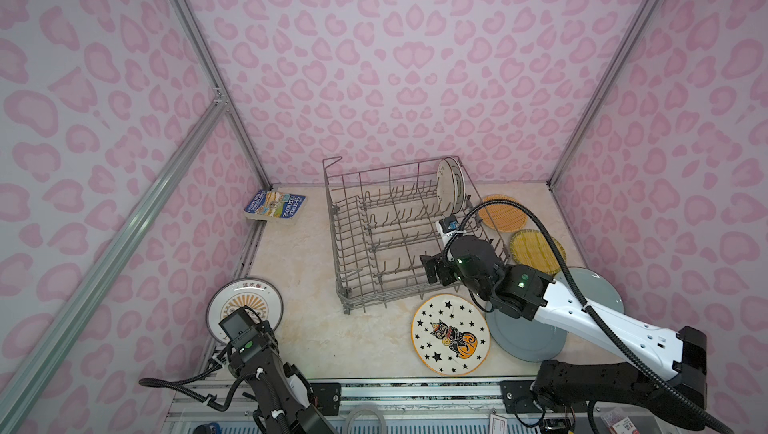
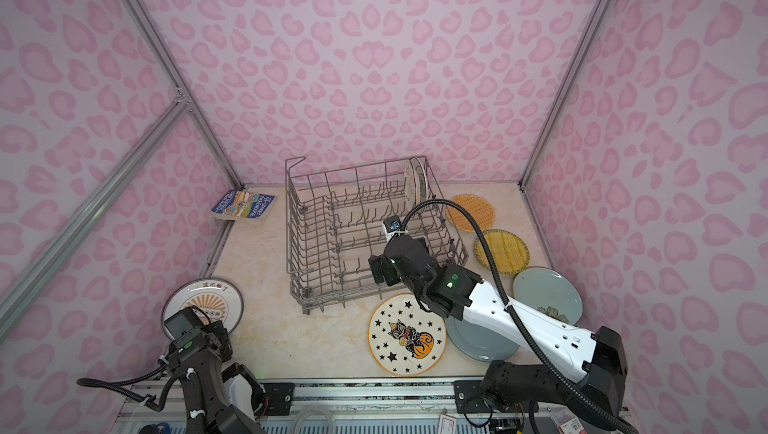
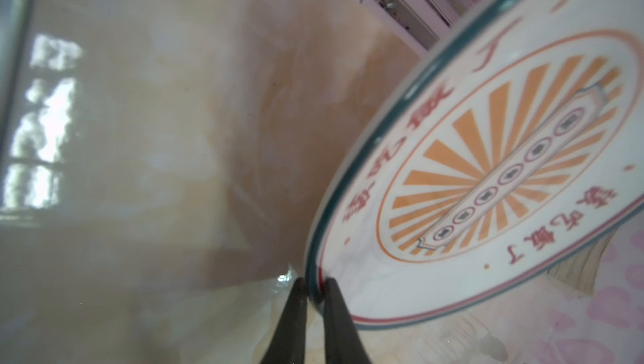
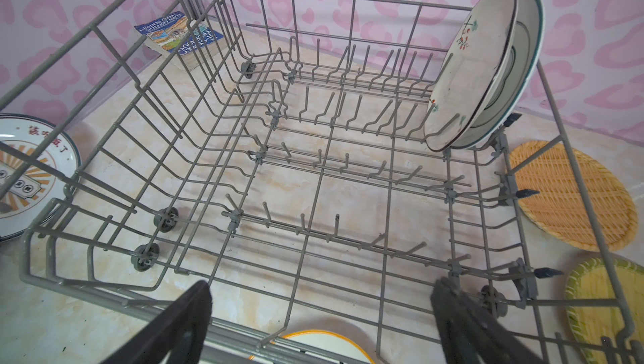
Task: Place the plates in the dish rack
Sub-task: 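Grasp the rim of the white sunburst plate with the left gripper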
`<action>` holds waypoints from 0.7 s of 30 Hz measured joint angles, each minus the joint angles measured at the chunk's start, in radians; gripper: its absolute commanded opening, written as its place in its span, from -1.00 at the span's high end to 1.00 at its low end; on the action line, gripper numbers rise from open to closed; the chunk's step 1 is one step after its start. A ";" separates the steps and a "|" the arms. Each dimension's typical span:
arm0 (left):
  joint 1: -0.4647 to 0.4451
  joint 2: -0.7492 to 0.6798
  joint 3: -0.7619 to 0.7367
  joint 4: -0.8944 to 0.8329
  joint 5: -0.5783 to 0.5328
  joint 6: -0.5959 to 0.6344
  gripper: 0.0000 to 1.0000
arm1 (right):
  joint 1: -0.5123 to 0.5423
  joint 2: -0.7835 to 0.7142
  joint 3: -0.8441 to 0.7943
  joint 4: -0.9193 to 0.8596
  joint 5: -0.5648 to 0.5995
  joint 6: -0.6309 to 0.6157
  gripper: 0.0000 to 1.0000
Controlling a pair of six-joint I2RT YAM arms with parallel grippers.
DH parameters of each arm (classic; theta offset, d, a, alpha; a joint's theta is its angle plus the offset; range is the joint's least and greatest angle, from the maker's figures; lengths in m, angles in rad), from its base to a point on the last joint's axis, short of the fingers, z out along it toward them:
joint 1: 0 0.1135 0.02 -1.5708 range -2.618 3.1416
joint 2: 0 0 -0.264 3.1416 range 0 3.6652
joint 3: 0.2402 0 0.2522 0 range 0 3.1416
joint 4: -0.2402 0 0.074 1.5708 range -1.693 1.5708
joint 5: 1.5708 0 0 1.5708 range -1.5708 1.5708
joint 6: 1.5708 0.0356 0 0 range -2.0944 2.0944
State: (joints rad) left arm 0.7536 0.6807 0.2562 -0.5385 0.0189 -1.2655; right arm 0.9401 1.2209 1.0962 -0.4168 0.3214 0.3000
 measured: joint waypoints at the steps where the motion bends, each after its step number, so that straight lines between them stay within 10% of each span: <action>1: 0.001 -0.011 -0.004 -0.008 0.000 0.001 0.93 | -0.001 -0.002 -0.002 -0.001 0.000 0.000 -0.95; 14: -0.014 -0.037 -0.025 0.011 0.061 0.073 0.93 | -0.034 -0.017 -0.008 0.001 -0.029 0.000 -0.96; 21: -0.016 0.023 0.010 0.047 0.120 0.159 0.56 | -0.037 -0.013 -0.008 0.002 -0.042 0.000 -0.96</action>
State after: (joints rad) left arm 0.7376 0.7033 0.2661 -0.4915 0.1387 -1.1061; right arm 0.9035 1.2079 1.0882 -0.4152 0.2798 0.3000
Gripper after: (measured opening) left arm 0.190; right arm 0.979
